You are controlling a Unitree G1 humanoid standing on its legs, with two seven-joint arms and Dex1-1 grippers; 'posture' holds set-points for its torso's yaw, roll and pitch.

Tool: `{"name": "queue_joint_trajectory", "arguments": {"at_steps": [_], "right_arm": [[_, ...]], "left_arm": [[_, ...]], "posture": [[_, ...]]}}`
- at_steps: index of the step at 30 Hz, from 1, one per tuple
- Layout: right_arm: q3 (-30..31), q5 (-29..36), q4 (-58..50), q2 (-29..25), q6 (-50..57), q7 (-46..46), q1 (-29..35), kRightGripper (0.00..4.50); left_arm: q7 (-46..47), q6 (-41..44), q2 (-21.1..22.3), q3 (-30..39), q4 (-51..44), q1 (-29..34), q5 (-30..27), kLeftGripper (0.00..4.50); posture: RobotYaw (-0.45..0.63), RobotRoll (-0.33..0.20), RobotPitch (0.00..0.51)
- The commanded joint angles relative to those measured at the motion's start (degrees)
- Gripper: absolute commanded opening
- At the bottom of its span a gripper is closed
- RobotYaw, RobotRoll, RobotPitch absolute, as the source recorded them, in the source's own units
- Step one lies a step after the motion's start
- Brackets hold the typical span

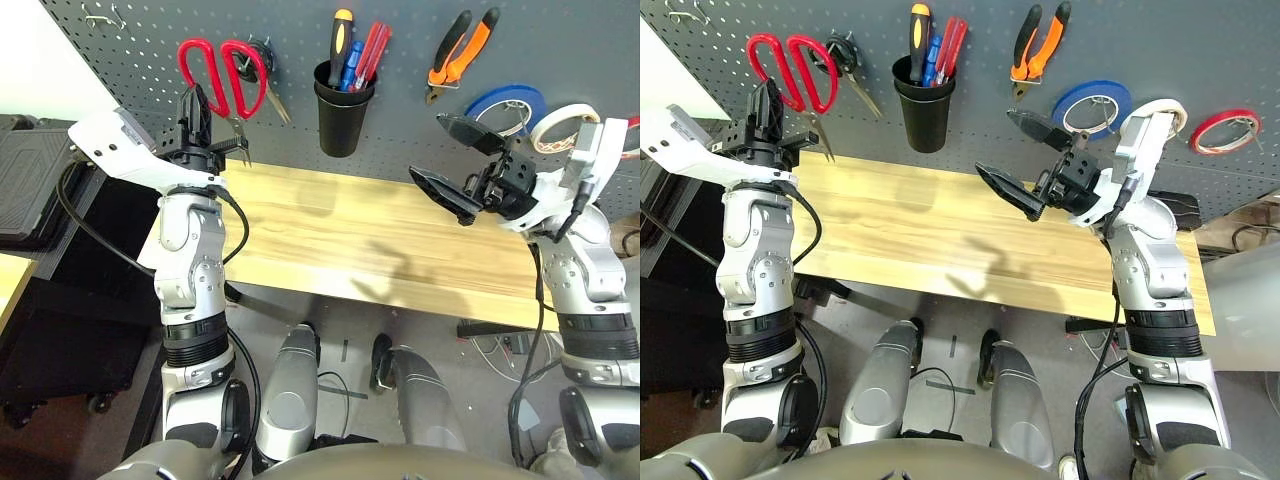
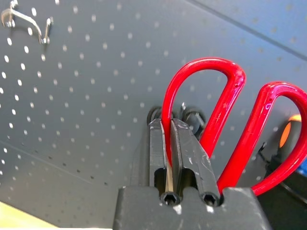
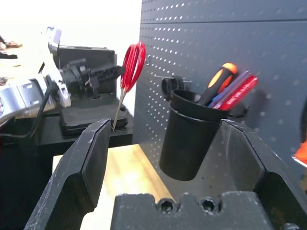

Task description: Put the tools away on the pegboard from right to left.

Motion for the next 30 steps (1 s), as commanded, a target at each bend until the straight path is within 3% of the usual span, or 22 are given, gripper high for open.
{"name": "queue_joint_trajectory", "arguments": {"at_steps": [1, 10, 30], "right_arm": [[-1.05, 0.75, -2.14, -0.43, 0.7, -0.71, 0.4, 4.5], [-0.5, 0.01, -2.33, -0.01, 0.23, -1.86, 0.62, 4.5], [1.59, -2.17, -0.47, 2.46, -0.24, -1.44, -0.22, 4.5]], "left_arm": [[-1.17, -1.74, 0.36, 0.33, 2.54, -1.23, 0.48, 0.03], [-2.41, -5.28, 2.32, 1.99, 10.1, -4.84, 0.89, 0.03], [-0.39, -5.01, 3.26, 4.47, 6.41, -1.28, 0.75, 0.03]], "posture": [[0.24, 0.0, 0.179], [0.23, 0.0, 0.181], [0.27, 0.0, 0.212]]}}
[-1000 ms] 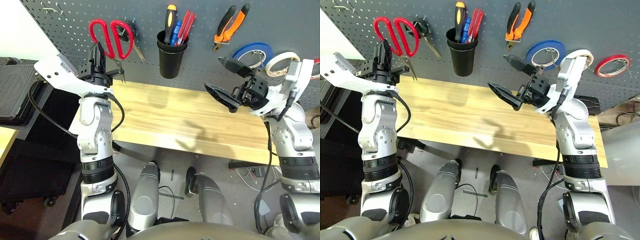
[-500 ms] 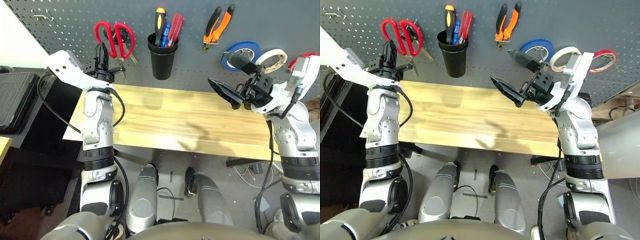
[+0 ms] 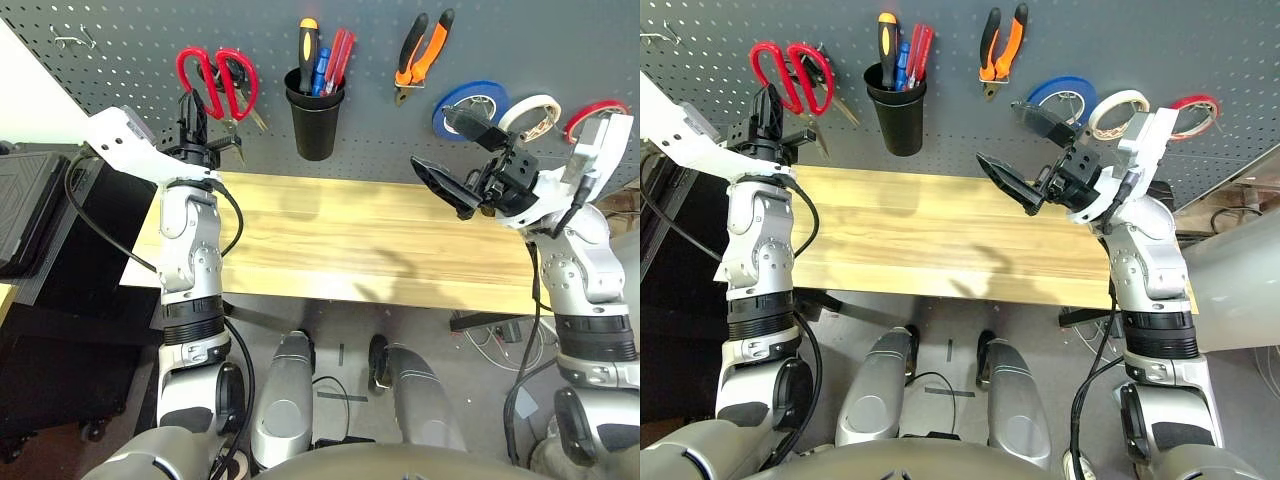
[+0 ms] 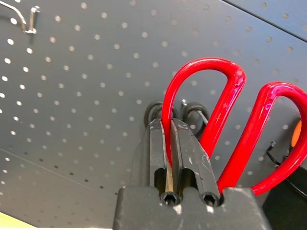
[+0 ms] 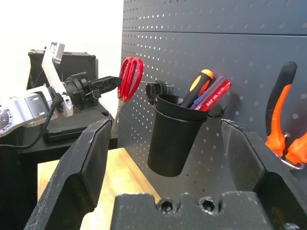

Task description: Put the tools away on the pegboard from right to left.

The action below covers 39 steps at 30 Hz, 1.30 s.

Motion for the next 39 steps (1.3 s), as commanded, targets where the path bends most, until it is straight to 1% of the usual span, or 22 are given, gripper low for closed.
{"name": "queue_joint_trajectory", "arguments": {"at_steps": [1, 7, 12, 17, 21, 24, 27, 30, 33, 36, 39], "right_arm": [[0.81, -0.53, 0.21, 0.2, -0.42, 0.63, -0.22, 4.5], [1.42, -0.96, 0.36, 0.82, -0.53, 0.54, -0.43, 4.5], [1.6, -1.2, 0.64, 0.98, -0.81, 0.33, -0.68, 4.5], [1.73, -1.63, 0.62, 1.29, -1.03, 0.15, -0.69, 4.5], [1.89, -2.14, 0.58, 1.75, -1.19, -0.12, -0.74, 4.5], [2.11, -2.55, 0.62, 2.14, -1.37, -0.38, -0.83, 4.5], [2.6, -3.81, 1.26, 2.75, -2.27, -1.02, -0.82, 4.5], [2.74, -5.17, 2.09, 3.37, -3.13, -2.08, -0.85, 4.5], [2.9, -8.16, 4.46, 4.49, -5.29, -4.58, -0.94, 4.5], [2.86, -11.41, 7.1, 5.63, -7.52, -7.84, -0.58, 4.5], [2.74, -13.82, 9.18, 6.53, -9.07, -10.98, -0.1, 4.5]], "left_arm": [[0.38, -0.35, 0.8, 0.75, -1.48, 0.77, 0.5, 0.03], [0.73, -0.84, 1.99, 1.84, 0.51, 0.13, 0.89, 0.03], [2.0, -1.31, 3.04, 2.55, 4.91, -1.77, 2.46, 0.03], [0.87, -2.1, 3.61, 2.01, 10.95, -4.89, 3.29, 0.03], [0.09, -2.89, 4.51, 1.76, 18.73, -9.07, 4.3, 0.03], [0.5, -4.09, 5.37, 1.43, 24.99, -12.06, 6.25, 0.03], [-0.31, -5.02, 6.76, 0.45, 34.22, -16.38, 8.2, 0.03], [-2.55, -4.81, 7.2, -0.45, 38.97, -17.66, 8.54, 0.03], [-6.96, -3.89, 7.67, -4.25, 39.19, -14.39, 10.99, 0.99], [-10.53, -2.54, 7.76, -6.96, 34.27, -8.62, 11.65, 2.13], [-12.25, -1.84, 7.88, -7.9, 29.4, -3.88, 11.18, 3.34]], "posture": [[0.27, 0.0, 0.212], [0.27, 0.0, 0.208], [0.27, 0.0, 0.202], [0.27, 0.0, 0.199], [0.26, 0.0, 0.198], [0.26, 0.0, 0.198], [0.26, 0.0, 0.198], [0.25, 0.0, 0.198], [0.24, 0.0, 0.196], [0.24, 0.0, 0.194], [0.24, 0.0, 0.193]]}}
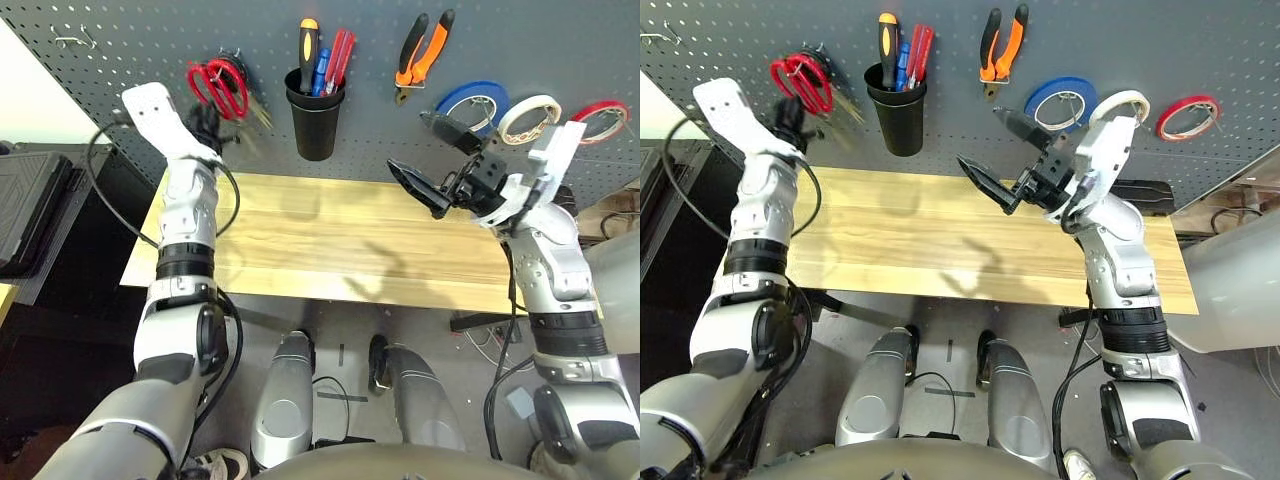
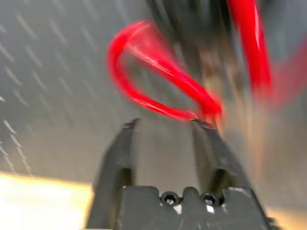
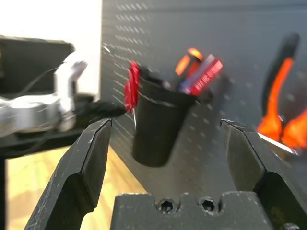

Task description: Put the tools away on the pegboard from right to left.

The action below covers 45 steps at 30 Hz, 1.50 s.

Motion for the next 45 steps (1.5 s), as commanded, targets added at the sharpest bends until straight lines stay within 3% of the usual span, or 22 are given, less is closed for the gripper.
{"name": "queue_joint_trajectory", "arguments": {"at_steps": [1, 3, 8, 15, 24, 32, 45], "right_arm": [[-0.74, -3.19, 2.65, 1.29, -2.29, -5.08, 1.44, 4.5], [-2.01, -4.09, 4.13, 2.74, -3.4, -9.03, 2.28, 4.5], [-3.36, -8.06, 8.77, 3.73, -4.27, -17.07, 4.33, 4.5], [-7.02, -12.31, 17.27, 5.59, -8.26, -30.12, 4.76, 4.5], [-11.85, -15.51, 31.6, 2.85, -19.15, -41.39, 3.05, 4.5], [-14.55, -15.22, 41.02, -0.31, -25.06, -45.27, 0.84, 4.5], [-15.51, -15.44, 44.5, -1.91, -28.26, -48.02, -0.51, 4.5]], "left_arm": [[-2.34, 0.98, 0.31, -1.07, -6.78, 5.07, 0.34, 3.69], [-3.04, 0.98, 0.21, -1.11, -10.02, 8.28, 0.02, 4.49], [-7.11, -2.37, 0.02, -0.68, -16.54, 16.88, -1.26, 4.49], [-8.69, -5.6, 1.29, 2.01, -17.45, 22.08, -2.05, 4.49], [-10.23, -13.06, 3.23, 5.97, -11.6, 22.86, -2.67, 4.49], [-11.34, -17.14, 4.41, 7.64, -6.22, 21.46, -2.65, 4.49], [-13.06, -17.46, 5.41, 7.14, -4.09, 19.08, -2.59, 4.49]], "posture": [[0.24, 0.0, 0.193], [0.25, 0.0, 0.192], [0.25, 0.0, 0.193], [0.25, 0.0, 0.193], [0.24, 0.0, 0.183], [0.22, 0.0, 0.177], [0.19, 0.0, 0.187]]}}
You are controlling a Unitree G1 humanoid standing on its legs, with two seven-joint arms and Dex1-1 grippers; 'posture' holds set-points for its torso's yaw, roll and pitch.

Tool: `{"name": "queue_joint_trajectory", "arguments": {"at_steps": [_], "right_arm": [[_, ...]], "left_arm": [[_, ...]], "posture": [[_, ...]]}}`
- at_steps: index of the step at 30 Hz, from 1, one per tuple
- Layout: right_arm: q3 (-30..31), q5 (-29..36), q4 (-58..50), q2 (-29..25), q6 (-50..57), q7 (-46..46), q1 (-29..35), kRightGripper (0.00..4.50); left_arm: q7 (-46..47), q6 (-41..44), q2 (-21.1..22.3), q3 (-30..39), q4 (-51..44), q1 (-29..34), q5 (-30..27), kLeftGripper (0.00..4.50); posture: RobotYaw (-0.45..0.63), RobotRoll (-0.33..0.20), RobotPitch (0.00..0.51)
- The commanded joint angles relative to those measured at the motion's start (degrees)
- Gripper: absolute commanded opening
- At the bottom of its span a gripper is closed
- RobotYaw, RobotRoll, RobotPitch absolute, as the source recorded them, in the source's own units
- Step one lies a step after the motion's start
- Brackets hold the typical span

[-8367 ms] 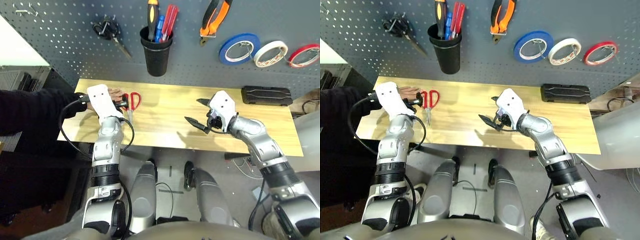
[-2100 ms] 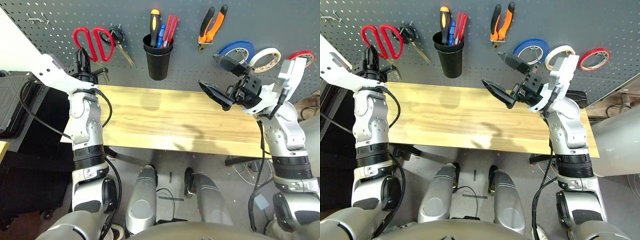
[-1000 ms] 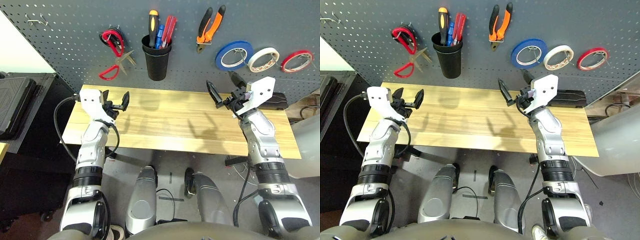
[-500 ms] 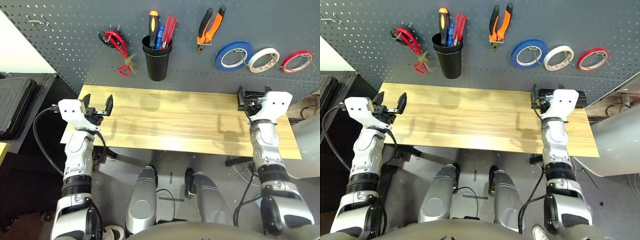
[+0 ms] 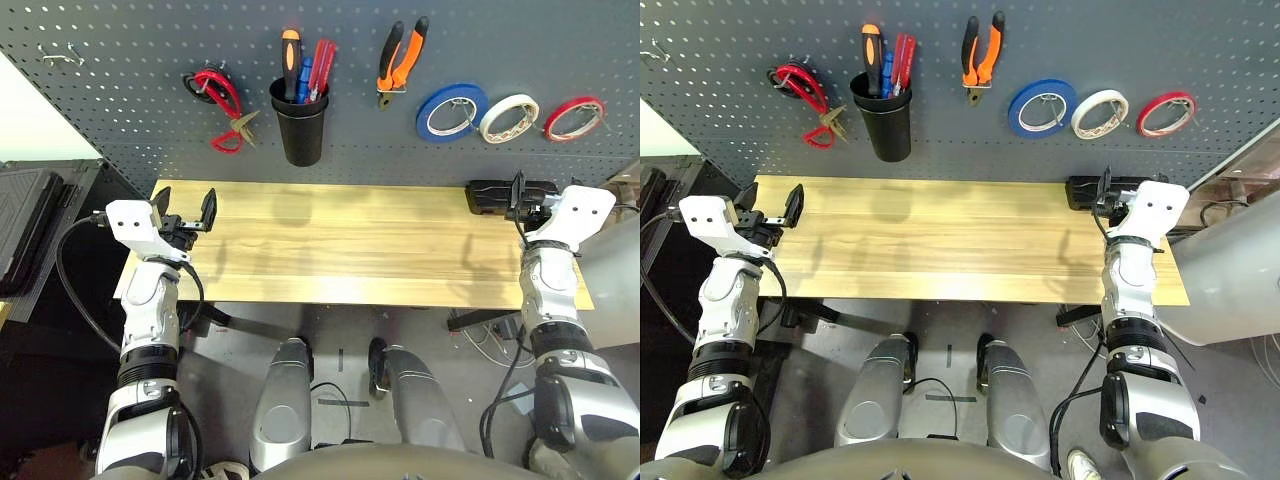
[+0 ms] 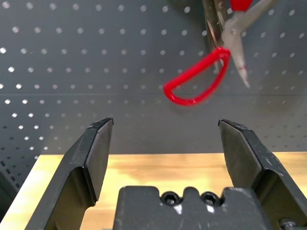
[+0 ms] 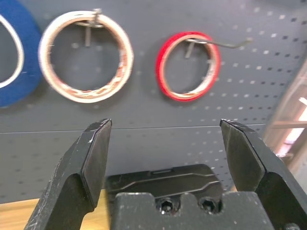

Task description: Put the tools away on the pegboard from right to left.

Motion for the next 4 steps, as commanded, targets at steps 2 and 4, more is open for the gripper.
{"name": "queue_joint_trajectory", "arguments": {"at_steps": [2, 4], "right_arm": [[-0.78, 0.08, 1.74, -0.68, -1.13, -1.07, 0.6, 4.5], [-0.66, -0.02, 1.99, -0.71, -1.33, -1.21, 0.41, 4.5]], "left_arm": [[-0.61, -0.27, 0.09, -0.28, 1.68, 0.13, -0.1, 4.49], [-0.53, -0.17, 0.05, -0.2, 1.58, 0.1, -0.13, 4.49]], "posture": [[0.19, 0.0, 0.187], [0.19, 0.0, 0.186]]}}
